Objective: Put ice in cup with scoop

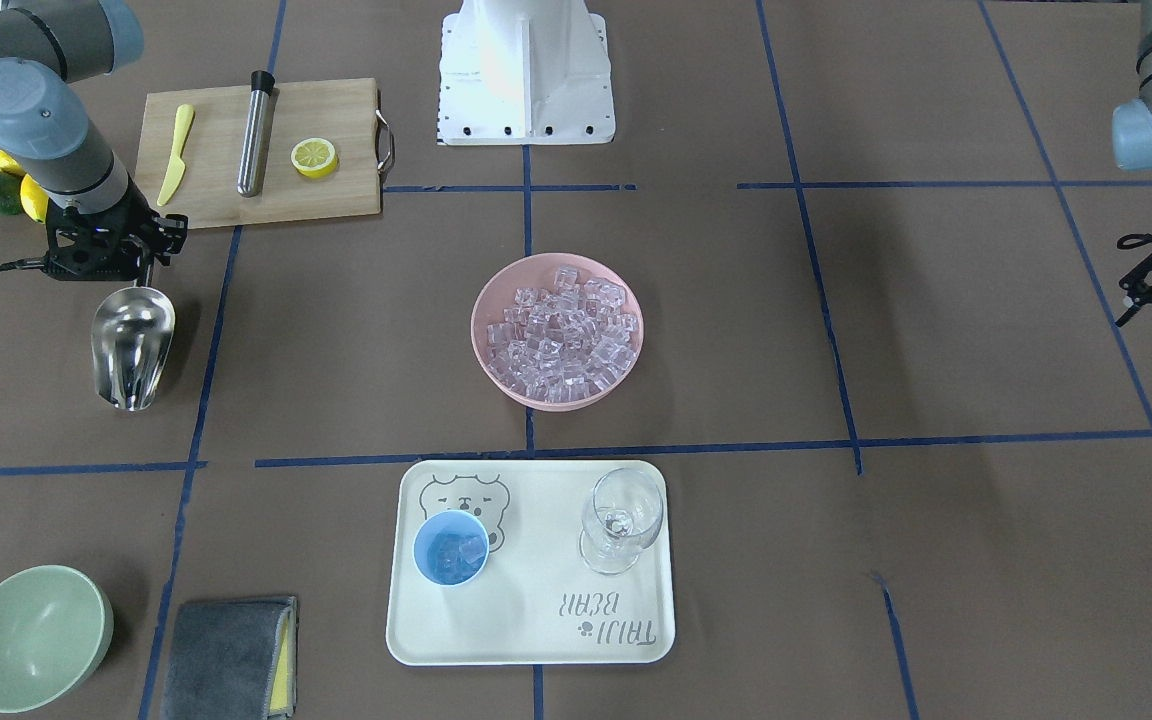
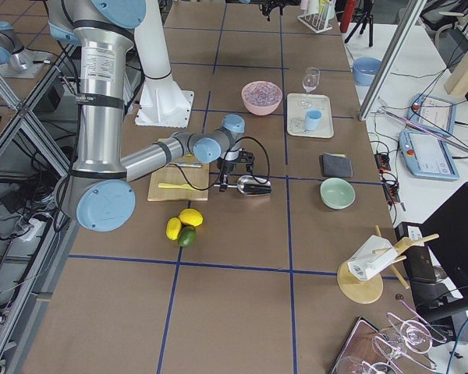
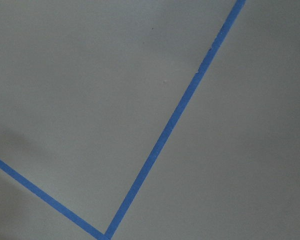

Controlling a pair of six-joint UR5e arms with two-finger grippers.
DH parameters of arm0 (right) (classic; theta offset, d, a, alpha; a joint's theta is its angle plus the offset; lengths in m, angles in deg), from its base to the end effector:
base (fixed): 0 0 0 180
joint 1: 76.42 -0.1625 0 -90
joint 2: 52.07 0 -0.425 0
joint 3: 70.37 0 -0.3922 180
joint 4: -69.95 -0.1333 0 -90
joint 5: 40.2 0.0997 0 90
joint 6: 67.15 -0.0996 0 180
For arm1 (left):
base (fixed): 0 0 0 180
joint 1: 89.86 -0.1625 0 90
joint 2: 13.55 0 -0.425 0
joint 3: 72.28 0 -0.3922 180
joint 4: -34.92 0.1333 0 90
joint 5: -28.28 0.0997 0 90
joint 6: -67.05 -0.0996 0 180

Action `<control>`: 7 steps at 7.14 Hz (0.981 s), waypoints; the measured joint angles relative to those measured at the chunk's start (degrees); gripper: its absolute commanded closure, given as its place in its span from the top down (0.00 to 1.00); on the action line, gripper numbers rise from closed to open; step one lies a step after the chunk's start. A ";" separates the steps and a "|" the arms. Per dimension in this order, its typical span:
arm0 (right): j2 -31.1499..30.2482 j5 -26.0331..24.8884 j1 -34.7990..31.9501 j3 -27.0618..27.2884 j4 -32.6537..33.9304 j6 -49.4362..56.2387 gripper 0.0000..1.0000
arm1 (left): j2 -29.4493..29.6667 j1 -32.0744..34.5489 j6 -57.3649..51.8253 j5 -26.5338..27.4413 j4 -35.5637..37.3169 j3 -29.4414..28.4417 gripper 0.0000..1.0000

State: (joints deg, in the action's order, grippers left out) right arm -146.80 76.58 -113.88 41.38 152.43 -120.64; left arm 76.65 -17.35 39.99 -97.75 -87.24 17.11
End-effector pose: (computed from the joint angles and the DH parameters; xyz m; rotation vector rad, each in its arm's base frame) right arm -0.3174 -0.3546 0.5107 -0.1146 -0.6126 -0.0840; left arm 0.0853 -0.5192 0.6063 0.6061 0.5862 0.9068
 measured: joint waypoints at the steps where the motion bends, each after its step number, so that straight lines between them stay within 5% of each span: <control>1: 0.04 -0.04 0.02 0.40 -0.03 -0.03 1.00 | 0.03 0.04 0.04 0.00 0.00 0.00 1.00; 4: -1.26 0.08 -2.83 6.68 0.01 0.20 1.00 | -0.02 0.78 0.08 0.02 0.00 -0.01 1.00; 7: -3.14 3.35 -12.93 10.54 0.06 2.71 1.00 | -0.43 9.03 -0.18 -0.52 4.38 -0.19 1.00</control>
State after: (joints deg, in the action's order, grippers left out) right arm -149.94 79.92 -126.81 51.91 152.49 -117.92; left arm 76.22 -8.32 39.81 -98.28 -82.87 16.92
